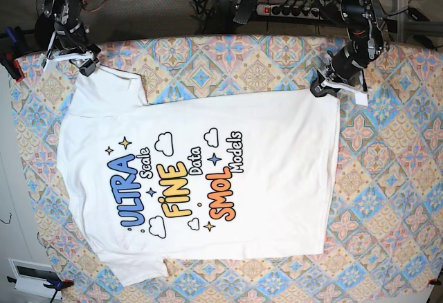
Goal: Fold the T-shirt properly
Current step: 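Grasp the shoulder corners with both grippers, then pull the shoulder edge toward the robot with both grippers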
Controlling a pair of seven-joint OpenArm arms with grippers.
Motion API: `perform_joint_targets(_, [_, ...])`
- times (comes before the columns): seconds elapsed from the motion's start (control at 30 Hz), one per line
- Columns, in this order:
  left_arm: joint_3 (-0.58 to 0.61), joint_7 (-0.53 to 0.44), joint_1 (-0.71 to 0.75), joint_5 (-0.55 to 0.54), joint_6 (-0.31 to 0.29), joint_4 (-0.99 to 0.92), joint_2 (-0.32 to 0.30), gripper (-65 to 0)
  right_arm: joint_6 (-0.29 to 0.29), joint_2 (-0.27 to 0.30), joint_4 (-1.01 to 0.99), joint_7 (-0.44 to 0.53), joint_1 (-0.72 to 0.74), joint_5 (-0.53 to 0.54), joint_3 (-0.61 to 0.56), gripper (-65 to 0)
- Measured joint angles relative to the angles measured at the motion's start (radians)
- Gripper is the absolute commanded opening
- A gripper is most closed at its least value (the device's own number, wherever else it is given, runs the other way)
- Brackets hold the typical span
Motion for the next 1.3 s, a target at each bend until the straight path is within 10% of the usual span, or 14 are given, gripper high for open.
perform_joint_targets(0.63, [0.0, 0.0, 0.0, 0.0, 0.0, 0.0, 0.0, -65.0, -0.001, 0.005, -0.014, 0.049, 0.003, 0.007, -0.064, -36.7])
perform_joint_targets(0.9, [0.0, -0.001, 0.0, 0.001, 0.0, 0.0, 0.0, -65.0, -0.004, 0.003, -0.032, 0.026, 0.037, 0.006, -0.061, -65.0])
perform_joint_targets(1.3, [0.003, 0.008, 0.101, 0.03, 0.015, 0.12, -0.019, -65.0, 0.017, 0.003, -0.023, 0.024, -0.004, 0.013, -0.066, -64.8])
